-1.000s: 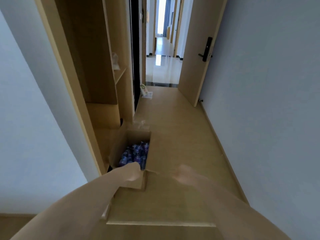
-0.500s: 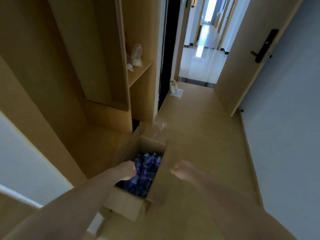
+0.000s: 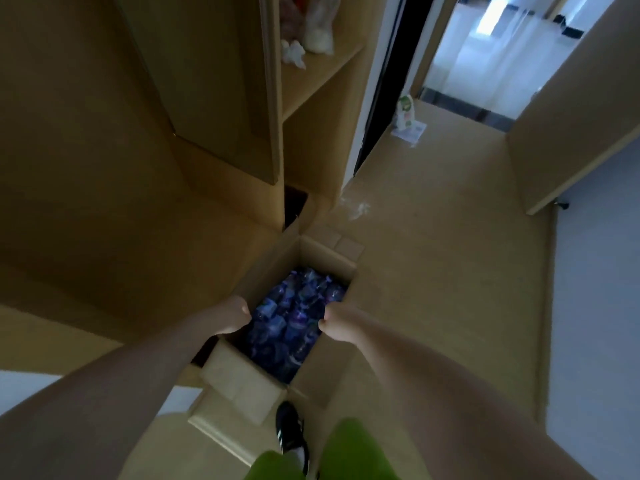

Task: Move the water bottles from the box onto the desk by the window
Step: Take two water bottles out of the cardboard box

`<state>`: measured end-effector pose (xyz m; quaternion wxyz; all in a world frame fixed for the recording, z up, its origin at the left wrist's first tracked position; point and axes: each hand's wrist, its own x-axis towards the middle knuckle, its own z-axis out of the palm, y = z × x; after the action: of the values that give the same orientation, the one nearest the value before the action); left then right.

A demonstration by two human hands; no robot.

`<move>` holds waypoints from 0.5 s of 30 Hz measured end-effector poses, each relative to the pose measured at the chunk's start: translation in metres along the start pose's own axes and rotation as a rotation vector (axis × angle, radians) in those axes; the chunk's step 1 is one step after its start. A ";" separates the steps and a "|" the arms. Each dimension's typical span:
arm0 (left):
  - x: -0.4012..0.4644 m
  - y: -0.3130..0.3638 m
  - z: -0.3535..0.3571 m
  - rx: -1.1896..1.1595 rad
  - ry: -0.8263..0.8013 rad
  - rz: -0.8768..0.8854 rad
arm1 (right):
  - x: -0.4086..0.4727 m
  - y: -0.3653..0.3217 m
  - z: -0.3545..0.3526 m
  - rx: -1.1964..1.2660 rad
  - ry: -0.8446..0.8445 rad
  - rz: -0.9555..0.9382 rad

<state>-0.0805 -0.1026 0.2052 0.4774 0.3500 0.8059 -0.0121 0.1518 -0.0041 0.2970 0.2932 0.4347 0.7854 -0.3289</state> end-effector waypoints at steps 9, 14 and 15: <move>-0.011 0.020 -0.004 -0.388 -0.043 -0.279 | 0.130 0.007 0.007 -0.046 -0.124 -0.035; 0.080 0.036 0.034 -0.473 0.054 -0.326 | 0.212 0.022 0.036 -0.163 -0.258 -0.086; 0.101 0.039 0.046 -0.487 0.034 -0.336 | 0.229 0.025 0.043 -0.180 -0.286 -0.101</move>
<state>-0.0529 -0.0337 0.1137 0.5250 0.0868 0.8397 0.1084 0.0784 0.0849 0.0936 0.4229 0.3156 0.7828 -0.3298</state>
